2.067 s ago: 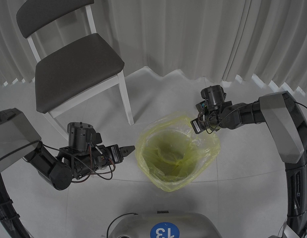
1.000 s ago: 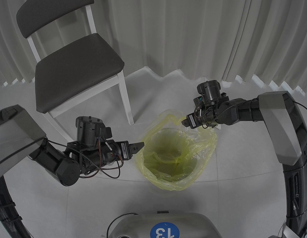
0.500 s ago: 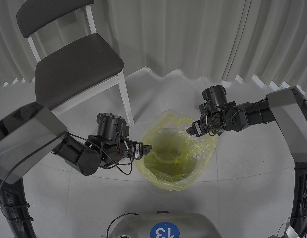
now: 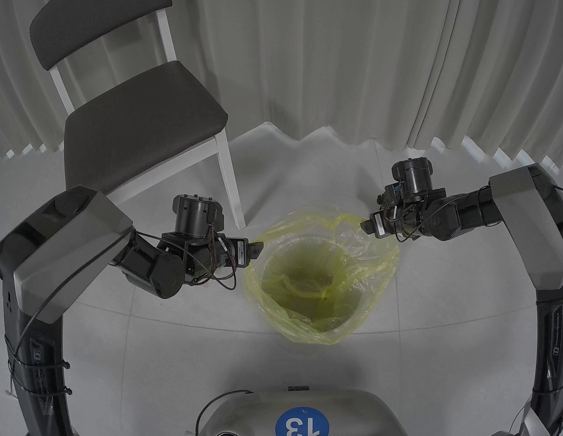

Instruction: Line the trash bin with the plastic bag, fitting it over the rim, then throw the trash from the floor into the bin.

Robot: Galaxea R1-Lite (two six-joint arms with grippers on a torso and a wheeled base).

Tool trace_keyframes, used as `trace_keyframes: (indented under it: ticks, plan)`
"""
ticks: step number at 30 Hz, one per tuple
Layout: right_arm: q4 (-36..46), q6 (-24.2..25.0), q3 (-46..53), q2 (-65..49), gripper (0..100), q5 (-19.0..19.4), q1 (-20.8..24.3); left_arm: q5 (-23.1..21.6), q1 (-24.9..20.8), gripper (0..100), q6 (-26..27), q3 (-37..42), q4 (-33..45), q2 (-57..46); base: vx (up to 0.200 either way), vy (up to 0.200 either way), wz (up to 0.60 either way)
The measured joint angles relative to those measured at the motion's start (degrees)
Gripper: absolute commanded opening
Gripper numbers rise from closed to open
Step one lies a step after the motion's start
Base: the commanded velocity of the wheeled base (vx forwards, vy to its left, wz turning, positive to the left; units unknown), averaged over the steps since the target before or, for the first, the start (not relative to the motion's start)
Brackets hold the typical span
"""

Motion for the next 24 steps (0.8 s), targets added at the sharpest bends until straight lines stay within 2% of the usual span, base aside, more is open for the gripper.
trace_keyframes:
  ticks: [13, 15, 24]
  plan:
    - [-0.22, 0.46, -8.11, 7.61, 100, 0.07, -1.71, -1.26, 1.87, 100, -1.45, -6.9, 3.18, 4.57, 0.0, 0.0, 0.0]
    - [-0.21, 0.52, -9.84, 9.9, 100, 0.27, -1.57, -1.43, 3.08, 100, -1.69, -9.37, 5.73, 5.84, 0.0, 0.0, 0.0]
    - [0.0, 0.65, -10.42, 13.26, 100, 0.46, -1.73, -1.94, 4.02, 100, -2.24, -11.28, 7.64, 8.81, 0.0, 0.0, 0.0]
